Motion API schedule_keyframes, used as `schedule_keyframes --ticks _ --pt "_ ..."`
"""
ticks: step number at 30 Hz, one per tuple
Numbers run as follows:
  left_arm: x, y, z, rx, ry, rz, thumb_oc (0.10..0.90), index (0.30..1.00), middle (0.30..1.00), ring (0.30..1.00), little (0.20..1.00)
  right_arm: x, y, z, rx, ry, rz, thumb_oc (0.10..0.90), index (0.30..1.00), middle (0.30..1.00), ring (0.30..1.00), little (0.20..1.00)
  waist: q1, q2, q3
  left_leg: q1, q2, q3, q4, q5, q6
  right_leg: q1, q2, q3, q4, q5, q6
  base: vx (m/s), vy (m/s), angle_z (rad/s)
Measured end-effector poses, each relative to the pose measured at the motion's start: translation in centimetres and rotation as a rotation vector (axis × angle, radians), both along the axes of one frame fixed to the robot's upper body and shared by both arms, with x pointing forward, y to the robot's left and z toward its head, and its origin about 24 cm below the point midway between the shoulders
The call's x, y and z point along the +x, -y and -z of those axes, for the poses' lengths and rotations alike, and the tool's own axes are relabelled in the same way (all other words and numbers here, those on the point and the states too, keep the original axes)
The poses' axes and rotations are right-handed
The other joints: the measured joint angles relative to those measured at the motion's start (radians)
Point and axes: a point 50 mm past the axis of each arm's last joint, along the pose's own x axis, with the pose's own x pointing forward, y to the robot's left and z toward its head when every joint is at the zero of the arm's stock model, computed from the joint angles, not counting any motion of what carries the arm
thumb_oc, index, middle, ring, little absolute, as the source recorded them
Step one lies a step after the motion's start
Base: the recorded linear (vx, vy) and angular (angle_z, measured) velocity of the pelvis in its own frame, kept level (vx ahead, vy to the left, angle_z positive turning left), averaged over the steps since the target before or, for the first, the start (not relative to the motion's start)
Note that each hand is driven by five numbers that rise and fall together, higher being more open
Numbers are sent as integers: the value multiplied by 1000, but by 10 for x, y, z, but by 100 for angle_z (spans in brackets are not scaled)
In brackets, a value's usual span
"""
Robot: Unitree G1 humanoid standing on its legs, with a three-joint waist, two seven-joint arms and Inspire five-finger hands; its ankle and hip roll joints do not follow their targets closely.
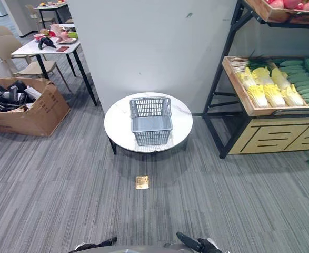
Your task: Get the vegetables into the basket
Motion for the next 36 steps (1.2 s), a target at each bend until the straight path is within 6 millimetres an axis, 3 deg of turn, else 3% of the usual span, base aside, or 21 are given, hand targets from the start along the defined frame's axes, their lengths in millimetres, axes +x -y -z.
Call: schedule_keyframes --ticks 8,36 --pt "34 21 -3 -64 107 30 900 1000 1000 1000 1000 39 -7 -8 29 121 -37 900 1000 1000 1000 1000 -1 35 16 12 8 -1 -4 1 -2 71 15 -3 -116 65 -3 2 4 1" --pt "40 24 -5 -73 130 30 900 1000 1000 1000 1000 38 -4 -9 33 124 -5 900 1000 1000 1000 1000 -1 48 30 23 6 -2 -25 5 -8 90 17 -3 -150 74 2 0 0 0"
